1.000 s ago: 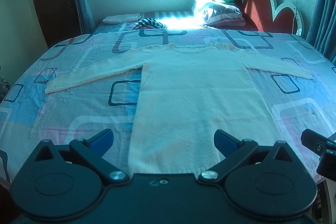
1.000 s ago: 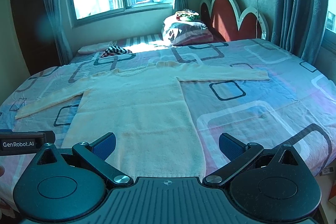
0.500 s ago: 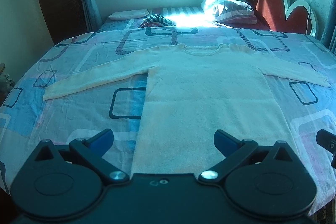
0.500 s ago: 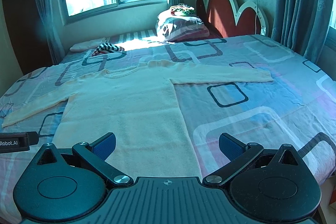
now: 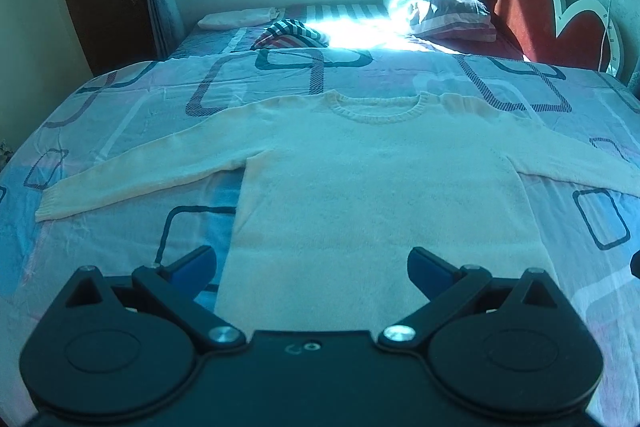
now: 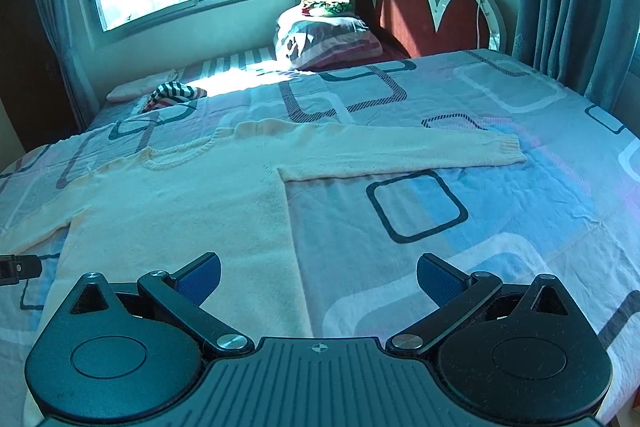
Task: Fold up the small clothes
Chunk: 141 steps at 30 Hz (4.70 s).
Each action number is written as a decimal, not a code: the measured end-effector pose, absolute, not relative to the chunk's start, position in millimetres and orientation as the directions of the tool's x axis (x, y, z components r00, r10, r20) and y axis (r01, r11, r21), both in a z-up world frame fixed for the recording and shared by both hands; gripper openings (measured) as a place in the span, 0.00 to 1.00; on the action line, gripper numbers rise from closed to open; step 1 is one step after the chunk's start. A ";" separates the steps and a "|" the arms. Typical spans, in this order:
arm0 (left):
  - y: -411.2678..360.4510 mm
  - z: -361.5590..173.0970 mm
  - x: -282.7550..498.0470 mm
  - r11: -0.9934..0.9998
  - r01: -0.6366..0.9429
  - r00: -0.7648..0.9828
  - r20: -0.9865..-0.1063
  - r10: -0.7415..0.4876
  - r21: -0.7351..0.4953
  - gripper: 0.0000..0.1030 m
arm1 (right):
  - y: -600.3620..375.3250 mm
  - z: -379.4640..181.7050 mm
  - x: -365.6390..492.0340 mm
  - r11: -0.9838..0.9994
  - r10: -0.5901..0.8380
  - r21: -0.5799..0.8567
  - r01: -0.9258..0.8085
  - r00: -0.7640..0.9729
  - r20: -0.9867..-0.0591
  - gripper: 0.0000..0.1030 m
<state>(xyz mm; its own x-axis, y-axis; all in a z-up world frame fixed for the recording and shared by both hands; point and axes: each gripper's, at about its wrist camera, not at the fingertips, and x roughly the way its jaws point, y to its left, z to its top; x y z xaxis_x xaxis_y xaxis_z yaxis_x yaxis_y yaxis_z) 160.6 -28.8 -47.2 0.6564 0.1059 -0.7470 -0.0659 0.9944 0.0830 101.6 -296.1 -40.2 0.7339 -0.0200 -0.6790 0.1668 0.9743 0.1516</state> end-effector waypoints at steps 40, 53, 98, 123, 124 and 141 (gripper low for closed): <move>-84.8 -155.1 364.1 0.991 -0.042 0.554 -0.822 0.128 0.127 0.97 | -520.8 -167.4 318.0 0.845 -0.250 0.121 0.522 0.583 -0.773 0.53; -53.7 -128.1 362.3 0.997 -0.041 0.596 -0.799 0.073 0.061 0.96 | -473.8 -119.9 327.3 0.912 -0.179 0.165 0.375 0.726 -0.664 0.07; -25.1 -167.0 384.9 0.989 0.045 0.631 -0.763 -0.140 -0.144 0.33 | -277.9 -161.8 299.9 0.992 0.013 0.096 0.086 0.675 -0.738 0.59; 69.1 -170.4 368.3 0.958 -0.067 0.693 -0.704 -0.157 -0.280 0.26 | -275.3 -165.6 319.8 0.972 0.058 0.193 0.131 0.666 -0.744 0.11; 72.6 -169.2 365.4 0.953 -0.075 0.690 -0.705 -0.162 -0.293 0.34 | -275.9 -164.4 317.7 0.974 0.069 0.192 0.116 0.660 -0.748 0.12; 100.8 -166.2 369.4 0.881 -0.159 0.696 -0.684 -0.220 -0.446 0.06 | -295.9 -155.7 375.7 0.957 0.132 0.271 0.102 0.682 -0.720 0.39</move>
<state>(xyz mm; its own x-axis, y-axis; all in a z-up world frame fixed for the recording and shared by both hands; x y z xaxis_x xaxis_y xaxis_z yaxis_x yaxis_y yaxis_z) 369.4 100.8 -166.2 0.6960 -0.2200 -0.6835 -0.1594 0.8808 -0.4459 375.7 -295.9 -155.7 0.6817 0.1318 -0.7197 0.1015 0.9571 0.2714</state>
